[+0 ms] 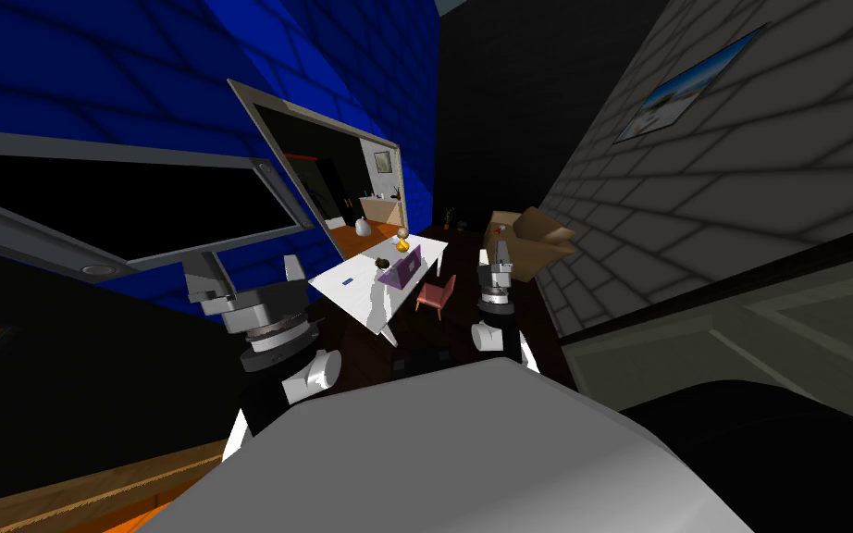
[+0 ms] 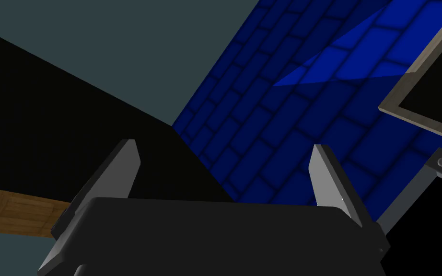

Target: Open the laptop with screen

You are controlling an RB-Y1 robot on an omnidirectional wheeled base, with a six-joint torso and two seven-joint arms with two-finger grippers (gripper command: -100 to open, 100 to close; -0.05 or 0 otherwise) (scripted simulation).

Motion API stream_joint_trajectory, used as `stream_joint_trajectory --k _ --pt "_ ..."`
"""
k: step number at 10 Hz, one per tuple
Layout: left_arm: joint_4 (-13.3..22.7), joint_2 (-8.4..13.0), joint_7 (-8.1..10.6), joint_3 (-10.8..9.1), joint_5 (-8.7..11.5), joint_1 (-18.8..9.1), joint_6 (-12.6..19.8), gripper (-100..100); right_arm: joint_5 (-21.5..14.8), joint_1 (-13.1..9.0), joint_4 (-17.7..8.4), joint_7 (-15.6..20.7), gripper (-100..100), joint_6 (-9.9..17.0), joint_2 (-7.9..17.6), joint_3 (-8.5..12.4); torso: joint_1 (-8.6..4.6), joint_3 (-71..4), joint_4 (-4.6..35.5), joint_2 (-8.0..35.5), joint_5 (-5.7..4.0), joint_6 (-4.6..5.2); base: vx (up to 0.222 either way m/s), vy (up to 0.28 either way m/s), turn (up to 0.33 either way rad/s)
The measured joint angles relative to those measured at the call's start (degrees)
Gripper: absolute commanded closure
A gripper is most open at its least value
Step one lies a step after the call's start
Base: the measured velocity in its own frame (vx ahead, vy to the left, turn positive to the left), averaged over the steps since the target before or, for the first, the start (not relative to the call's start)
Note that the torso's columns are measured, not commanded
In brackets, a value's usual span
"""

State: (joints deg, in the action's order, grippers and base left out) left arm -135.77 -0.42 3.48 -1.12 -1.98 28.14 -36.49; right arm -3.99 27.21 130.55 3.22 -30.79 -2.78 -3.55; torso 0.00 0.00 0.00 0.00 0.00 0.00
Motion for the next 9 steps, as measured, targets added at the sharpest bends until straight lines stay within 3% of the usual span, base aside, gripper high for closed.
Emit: stream_joint_trajectory --k 2,9 --pt "0.0 0.0 0.0 0.0 0.0 0.0 0.0 0 0.0 0.0 0.0 0.0 0 0.0 0.0 0.0 0.0 -12.0 6.0 5.97 0.0 0.0 0.0 0.0 0.0" --pt "-0.02 0.0 0.0 0.0 0.0 0.0 0.0 0 0.0 0.0 0.02 0.0 0 -0.01 0.0 0.0 0.0 -70.73 35.37 35.39 0.0 0.0 0.0 0.0 0.0"
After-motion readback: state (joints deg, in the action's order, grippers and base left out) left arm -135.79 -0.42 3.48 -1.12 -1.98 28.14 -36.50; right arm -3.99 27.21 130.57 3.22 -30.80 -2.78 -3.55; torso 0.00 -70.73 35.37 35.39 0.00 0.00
